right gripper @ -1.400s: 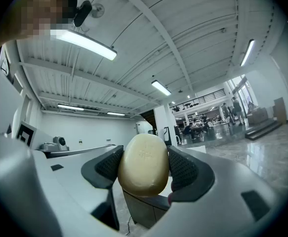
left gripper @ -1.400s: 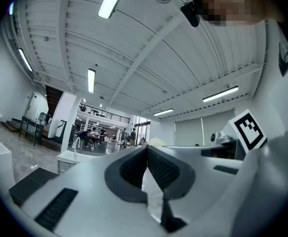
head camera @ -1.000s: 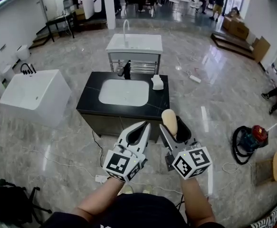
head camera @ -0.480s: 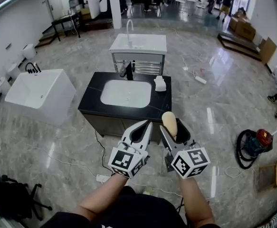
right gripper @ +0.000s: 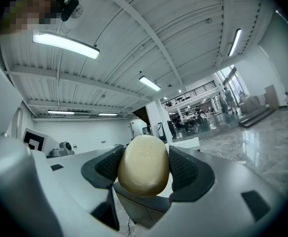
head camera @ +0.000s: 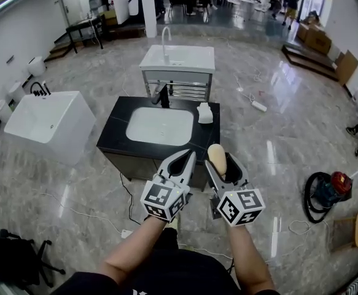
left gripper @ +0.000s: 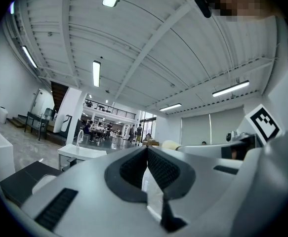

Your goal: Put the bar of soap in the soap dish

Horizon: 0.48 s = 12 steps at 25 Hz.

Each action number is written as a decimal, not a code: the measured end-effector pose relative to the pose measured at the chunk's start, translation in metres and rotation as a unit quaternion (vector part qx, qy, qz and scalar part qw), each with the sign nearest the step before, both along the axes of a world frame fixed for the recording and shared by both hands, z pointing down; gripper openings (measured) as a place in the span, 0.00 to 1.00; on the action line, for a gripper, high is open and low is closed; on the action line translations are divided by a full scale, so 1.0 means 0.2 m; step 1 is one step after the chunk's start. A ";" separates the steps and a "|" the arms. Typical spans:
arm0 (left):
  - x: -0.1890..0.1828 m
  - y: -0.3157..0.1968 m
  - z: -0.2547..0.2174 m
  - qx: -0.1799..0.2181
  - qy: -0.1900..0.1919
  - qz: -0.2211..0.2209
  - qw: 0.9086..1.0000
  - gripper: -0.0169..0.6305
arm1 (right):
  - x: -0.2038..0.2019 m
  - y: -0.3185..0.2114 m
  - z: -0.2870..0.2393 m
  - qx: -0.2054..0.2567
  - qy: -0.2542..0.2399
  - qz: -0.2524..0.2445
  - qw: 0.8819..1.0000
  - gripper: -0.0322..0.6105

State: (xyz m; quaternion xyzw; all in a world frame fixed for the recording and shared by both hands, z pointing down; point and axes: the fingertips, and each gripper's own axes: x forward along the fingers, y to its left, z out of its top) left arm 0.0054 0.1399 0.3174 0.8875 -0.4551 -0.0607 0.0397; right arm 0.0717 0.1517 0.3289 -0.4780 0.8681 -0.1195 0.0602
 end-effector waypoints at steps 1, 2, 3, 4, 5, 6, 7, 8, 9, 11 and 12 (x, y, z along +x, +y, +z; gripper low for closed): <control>0.00 -0.04 0.01 0.000 0.001 0.000 1.000 0.04 | 0.00 -0.03 0.01 0.000 0.002 0.001 1.000 0.48; 0.00 -0.09 0.02 0.000 0.001 0.001 1.000 0.04 | 0.00 -0.07 0.02 -0.001 0.003 0.001 1.000 0.48; 0.00 -0.14 0.03 -0.001 0.001 0.003 1.000 0.04 | -0.01 -0.11 0.03 -0.003 0.005 0.003 1.000 0.48; 0.01 -0.19 0.05 -0.001 0.001 0.005 1.000 0.04 | -0.01 -0.16 0.04 -0.005 0.006 0.004 1.000 0.48; 0.01 -0.25 0.06 -0.001 0.000 0.008 1.000 0.04 | -0.01 -0.21 0.06 -0.007 0.007 0.006 1.000 0.48; 0.01 -0.30 0.07 0.000 -0.001 0.012 1.000 0.04 | -0.02 -0.26 0.07 -0.010 0.008 0.008 1.000 0.48; 0.01 -0.36 0.08 0.001 -0.002 0.015 1.000 0.04 | -0.03 -0.32 0.07 -0.012 0.008 0.010 1.000 0.48; 0.00 -0.43 0.08 0.002 -0.003 0.019 1.000 0.04 | -0.04 -0.38 0.08 -0.014 0.007 0.012 1.000 0.48; -0.01 -0.49 0.09 0.002 -0.003 0.022 1.000 0.04 | -0.05 -0.45 0.08 -0.015 0.007 0.015 1.000 0.48; -0.03 -0.65 0.10 -0.001 -0.004 0.028 1.000 0.04 | -0.08 -0.59 0.10 -0.020 0.006 0.022 1.000 0.48; -0.05 -0.72 0.12 -0.003 -0.004 0.030 1.000 0.04 | -0.09 -0.66 0.12 -0.023 0.005 0.026 0.999 0.48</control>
